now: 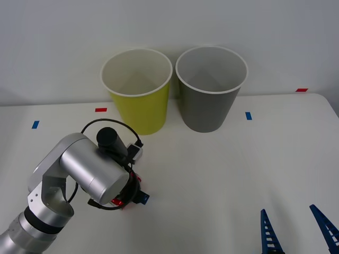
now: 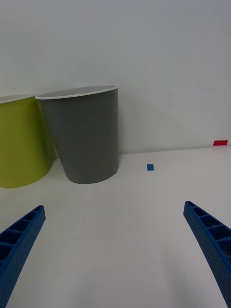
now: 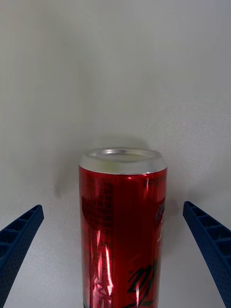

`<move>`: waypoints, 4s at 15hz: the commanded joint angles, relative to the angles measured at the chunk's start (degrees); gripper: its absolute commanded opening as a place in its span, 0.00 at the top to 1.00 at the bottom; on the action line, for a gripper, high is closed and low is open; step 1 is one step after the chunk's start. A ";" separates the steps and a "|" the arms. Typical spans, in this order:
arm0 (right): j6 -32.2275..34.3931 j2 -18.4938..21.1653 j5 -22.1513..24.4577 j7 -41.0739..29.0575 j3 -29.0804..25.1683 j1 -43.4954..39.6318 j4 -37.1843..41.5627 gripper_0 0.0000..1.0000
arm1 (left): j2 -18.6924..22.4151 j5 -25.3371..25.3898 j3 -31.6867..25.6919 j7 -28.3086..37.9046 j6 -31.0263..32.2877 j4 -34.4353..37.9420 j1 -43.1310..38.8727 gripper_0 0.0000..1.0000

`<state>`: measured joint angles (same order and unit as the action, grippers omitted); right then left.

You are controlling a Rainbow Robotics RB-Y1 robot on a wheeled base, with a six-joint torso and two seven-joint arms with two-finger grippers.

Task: Put cans in the gray bin and PET bottles in the light green bin.

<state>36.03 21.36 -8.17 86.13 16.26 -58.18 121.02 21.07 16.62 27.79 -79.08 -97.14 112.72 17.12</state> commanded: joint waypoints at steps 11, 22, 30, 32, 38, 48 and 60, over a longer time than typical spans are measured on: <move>0.00 0.00 0.00 0.00 0.00 0.00 0.00 0.00 | -1.74 1.49 -1.95 -1.08 0.02 -3.65 1.07 0.00; 0.00 0.00 0.00 0.00 0.00 0.00 0.00 0.00 | -2.00 2.28 -3.09 -2.49 1.07 -4.18 0.98 1.00; 0.00 0.00 0.00 0.00 0.00 0.00 0.00 0.00 | 0.46 3.51 -3.62 -2.49 1.34 2.24 0.90 1.00; 0.00 0.00 0.00 0.00 0.00 0.00 0.00 0.00 | 2.39 4.04 -3.71 -2.22 3.27 7.25 -0.33 1.00; 0.00 0.00 0.00 0.00 0.00 0.00 0.00 0.00 | 4.33 6.06 -7.22 -2.49 5.99 18.85 -5.08 1.00; 0.00 0.00 0.00 0.00 0.00 0.00 0.00 0.00 | 4.59 9.93 -11.62 -5.04 10.56 29.93 -7.01 1.00; 0.00 0.00 0.00 0.00 0.00 0.00 0.00 0.00 | 1.95 29.17 -31.30 -17.78 25.42 34.76 -3.59 1.00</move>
<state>36.03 21.36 -8.17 86.13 16.26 -58.18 121.03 22.74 45.63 -2.81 -97.10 -71.78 147.40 12.29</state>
